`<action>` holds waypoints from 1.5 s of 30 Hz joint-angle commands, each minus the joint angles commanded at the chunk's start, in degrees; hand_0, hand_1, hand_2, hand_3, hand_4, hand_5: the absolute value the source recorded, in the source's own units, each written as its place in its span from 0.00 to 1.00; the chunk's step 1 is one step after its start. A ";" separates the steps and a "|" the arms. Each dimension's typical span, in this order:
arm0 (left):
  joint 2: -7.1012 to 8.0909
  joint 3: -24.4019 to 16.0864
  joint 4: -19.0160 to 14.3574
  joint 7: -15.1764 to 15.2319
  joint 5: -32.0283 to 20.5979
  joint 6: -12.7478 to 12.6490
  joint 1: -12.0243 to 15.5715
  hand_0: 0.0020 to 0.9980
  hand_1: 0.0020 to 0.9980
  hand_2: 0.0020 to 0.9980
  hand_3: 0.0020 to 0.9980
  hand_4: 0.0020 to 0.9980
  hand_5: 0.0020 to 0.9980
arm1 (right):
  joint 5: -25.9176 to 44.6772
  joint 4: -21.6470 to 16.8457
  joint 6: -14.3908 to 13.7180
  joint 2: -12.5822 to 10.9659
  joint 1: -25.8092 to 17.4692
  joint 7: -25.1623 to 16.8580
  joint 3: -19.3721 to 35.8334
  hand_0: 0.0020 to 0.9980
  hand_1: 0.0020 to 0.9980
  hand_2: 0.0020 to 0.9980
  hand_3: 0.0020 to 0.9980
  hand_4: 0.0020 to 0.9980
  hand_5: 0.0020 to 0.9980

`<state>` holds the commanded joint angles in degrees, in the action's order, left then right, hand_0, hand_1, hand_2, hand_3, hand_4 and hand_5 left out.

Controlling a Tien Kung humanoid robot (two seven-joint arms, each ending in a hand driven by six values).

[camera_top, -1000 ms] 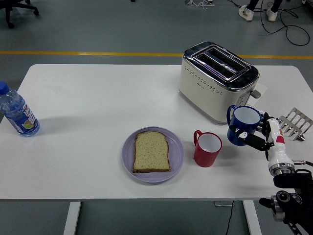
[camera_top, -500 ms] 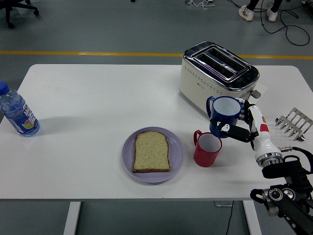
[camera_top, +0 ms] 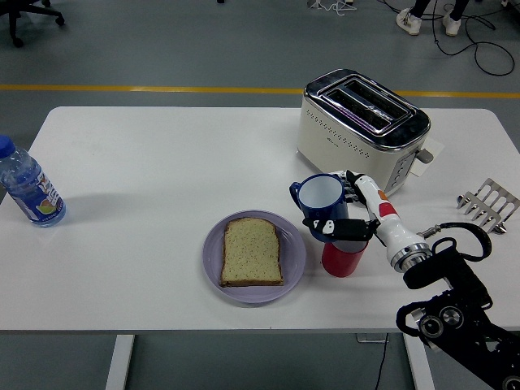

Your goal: Pick up the cup,pour liquid into bread,place the cup on the desk

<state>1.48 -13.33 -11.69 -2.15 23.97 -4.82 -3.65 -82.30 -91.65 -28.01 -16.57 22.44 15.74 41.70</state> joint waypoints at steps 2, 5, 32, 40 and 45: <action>0.01 0.15 0.02 -0.01 -0.05 0.00 0.05 0.64 0.65 0.67 0.57 0.33 0.84 | -0.80 0.06 0.14 0.44 1.25 0.45 -1.00 0.29 0.31 0.50 0.52 0.77 0.00; 0.01 0.32 0.05 -0.01 -0.15 -0.01 0.12 0.64 0.65 0.67 0.57 0.33 0.84 | -1.36 0.25 0.54 1.33 3.38 0.52 -2.65 0.30 0.31 0.50 0.52 0.77 0.00; 0.21 -0.49 -0.05 0.01 -0.26 -0.02 -0.40 0.64 0.65 0.67 0.57 0.33 0.84 | -30.06 3.26 5.51 3.00 14.94 6.83 -15.10 0.31 0.31 0.50 0.52 0.77 0.00; 0.28 -0.65 -0.08 0.04 -0.43 -0.04 -0.54 0.64 0.65 0.67 0.57 0.33 0.84 | -37.66 2.89 9.92 1.75 18.57 9.59 -20.08 0.31 0.32 0.50 0.52 0.77 0.00; 0.25 -0.64 -0.07 0.02 -0.44 -0.02 -0.52 0.64 0.65 0.67 0.57 0.34 0.84 | -39.61 2.71 11.85 1.77 19.89 10.68 -21.34 0.33 0.32 0.50 0.52 0.76 0.00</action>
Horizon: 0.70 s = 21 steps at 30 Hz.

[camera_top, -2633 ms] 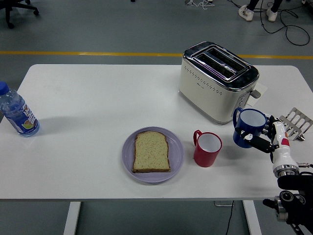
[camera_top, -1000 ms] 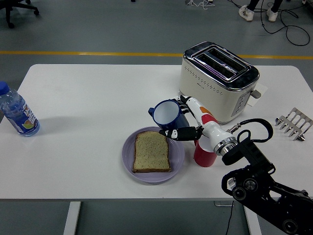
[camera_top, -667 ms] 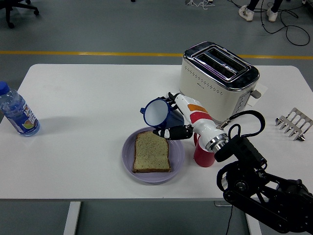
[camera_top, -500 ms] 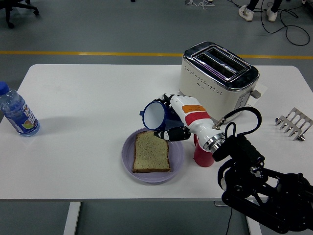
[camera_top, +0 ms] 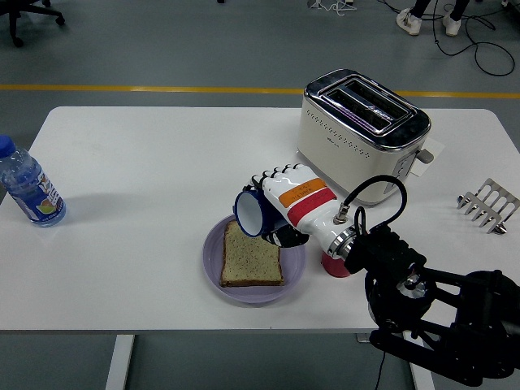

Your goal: Pick up the cup,pour liquid into bread,place the cup on the desk

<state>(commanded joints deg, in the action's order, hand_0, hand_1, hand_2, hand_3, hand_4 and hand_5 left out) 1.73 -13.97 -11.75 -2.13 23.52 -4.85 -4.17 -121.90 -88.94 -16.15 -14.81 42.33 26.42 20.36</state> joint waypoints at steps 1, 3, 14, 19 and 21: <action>-0.02 0.00 0.00 0.00 -0.07 0.00 0.02 0.64 0.65 0.67 0.57 0.34 0.84 | -0.26 -0.02 0.19 0.03 0.27 0.10 -0.22 0.33 0.32 0.50 0.52 0.76 0.00; -0.03 0.01 0.00 0.01 -0.13 0.00 0.04 0.64 0.65 0.67 0.57 0.34 0.84 | -0.60 -0.05 0.38 0.03 0.62 0.19 -0.54 0.33 0.33 0.51 0.52 0.75 0.00; -0.03 0.27 -0.02 -0.03 -0.25 0.05 0.01 0.64 0.65 0.67 0.57 0.34 0.84 | -6.97 -0.02 2.32 -0.47 4.52 3.41 -6.43 0.37 0.35 0.52 0.53 0.72 0.00; -0.02 0.12 -0.02 0.02 -0.24 0.04 0.02 0.64 0.65 0.67 0.57 0.34 0.84 | -8.07 0.40 2.78 -0.38 4.54 4.13 -6.82 0.37 0.35 0.52 0.53 0.72 0.00; -0.03 0.13 -0.03 0.01 -0.23 0.04 0.05 0.64 0.65 0.67 0.57 0.33 0.84 | -8.06 0.53 2.73 -0.33 4.42 4.10 -6.69 0.38 0.35 0.52 0.54 0.72 0.00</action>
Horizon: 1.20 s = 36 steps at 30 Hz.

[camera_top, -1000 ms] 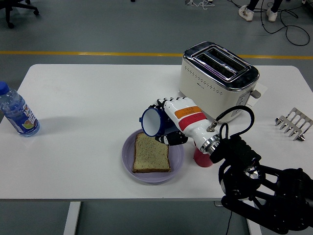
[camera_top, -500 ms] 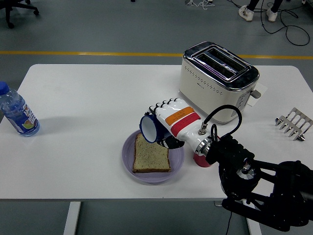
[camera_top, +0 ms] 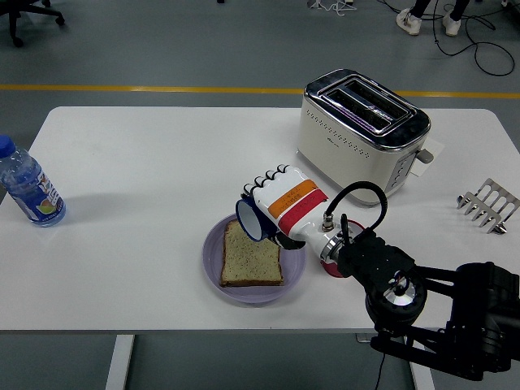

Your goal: Pick up the cup,pour liquid into bread,place the cup on the desk

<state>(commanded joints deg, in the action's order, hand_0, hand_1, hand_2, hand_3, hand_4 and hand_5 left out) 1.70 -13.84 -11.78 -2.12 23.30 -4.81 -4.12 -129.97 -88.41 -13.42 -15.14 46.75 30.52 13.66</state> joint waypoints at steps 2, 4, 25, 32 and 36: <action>-0.01 0.02 0.01 0.00 -0.04 0.00 0.05 0.64 0.65 0.67 0.57 0.33 0.84 | 0.01 -0.02 -0.16 0.04 -0.12 0.02 0.13 0.38 0.35 0.52 0.54 0.72 0.00; -0.05 0.12 0.01 0.00 -0.11 0.00 0.16 0.64 0.65 0.67 0.57 0.33 0.84 | 0.51 -0.06 -0.97 0.10 -0.47 -0.19 0.74 0.38 0.35 0.52 0.54 0.72 0.00; -0.29 1.13 0.12 -0.10 -0.17 0.08 1.07 0.64 0.65 0.67 0.57 0.33 0.84 | 36.80 -4.89 -19.46 -2.88 -8.43 -21.19 17.76 0.41 0.36 0.53 0.54 0.68 0.00; -0.38 1.34 0.12 -0.13 -0.01 0.12 1.39 0.64 0.65 0.67 0.57 0.33 0.84 | 53.56 -6.75 -17.68 -5.57 -12.17 -26.69 24.64 0.42 0.37 0.53 0.54 0.66 0.00; -0.42 1.21 0.07 -0.12 0.22 0.15 1.29 0.64 0.65 0.67 0.57 0.33 0.84 | 63.24 -7.50 -13.12 -7.75 -15.30 -24.20 28.79 0.43 0.37 0.53 0.55 0.63 0.00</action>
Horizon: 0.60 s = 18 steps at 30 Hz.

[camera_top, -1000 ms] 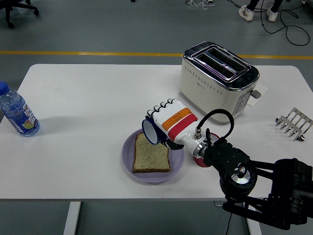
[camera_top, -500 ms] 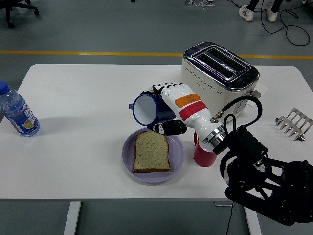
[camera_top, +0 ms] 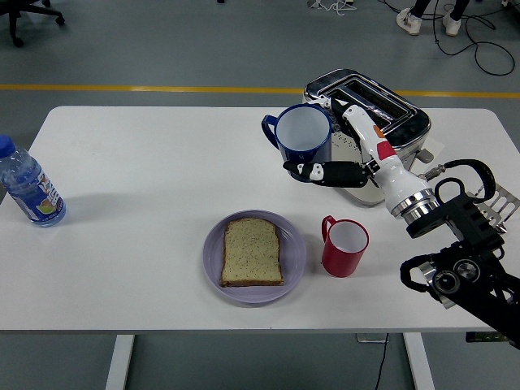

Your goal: Pick up the cup,pour liquid into bread,place the cup on the desk

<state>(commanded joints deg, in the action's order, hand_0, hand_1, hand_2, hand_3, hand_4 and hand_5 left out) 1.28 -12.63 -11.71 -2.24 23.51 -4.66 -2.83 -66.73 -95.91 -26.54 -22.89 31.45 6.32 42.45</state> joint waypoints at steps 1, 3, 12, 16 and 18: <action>0.00 0.00 0.00 0.00 0.01 0.00 -0.01 0.64 0.65 0.67 0.57 0.33 0.84 | 2.23 -0.04 0.26 -0.10 -0.16 0.15 0.21 0.43 0.37 0.53 0.55 0.63 0.00; 0.03 -0.46 0.00 0.02 0.18 -0.03 -0.13 0.64 0.65 0.67 0.57 0.33 0.84 | 7.45 -0.32 1.08 -1.61 -2.12 2.45 1.89 0.43 0.37 0.53 0.55 0.63 0.00; 0.09 -0.97 -0.03 0.05 0.63 -0.04 -0.49 0.64 0.65 0.67 0.57 0.33 0.84 | 11.04 2.00 1.75 -5.11 -6.44 4.59 7.15 0.43 0.37 0.53 0.55 0.61 0.00; 0.08 -1.08 -0.04 0.05 0.75 -0.03 -0.55 0.64 0.65 0.67 0.57 0.33 0.84 | 8.82 2.95 1.68 -5.55 -7.89 4.42 9.10 0.43 0.37 0.53 0.55 0.61 0.00; 0.05 -1.16 -0.05 0.05 0.84 -0.03 -0.65 0.64 0.65 0.67 0.57 0.33 0.84 | 7.56 4.19 1.52 -5.71 -9.48 3.20 11.26 0.44 0.37 0.53 0.55 0.61 0.00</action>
<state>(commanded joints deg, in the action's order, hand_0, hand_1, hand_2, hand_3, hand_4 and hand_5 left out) 1.33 -13.79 -11.77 -2.18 24.36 -4.69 -3.48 -59.17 -91.73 -25.02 -28.60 21.97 9.52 53.71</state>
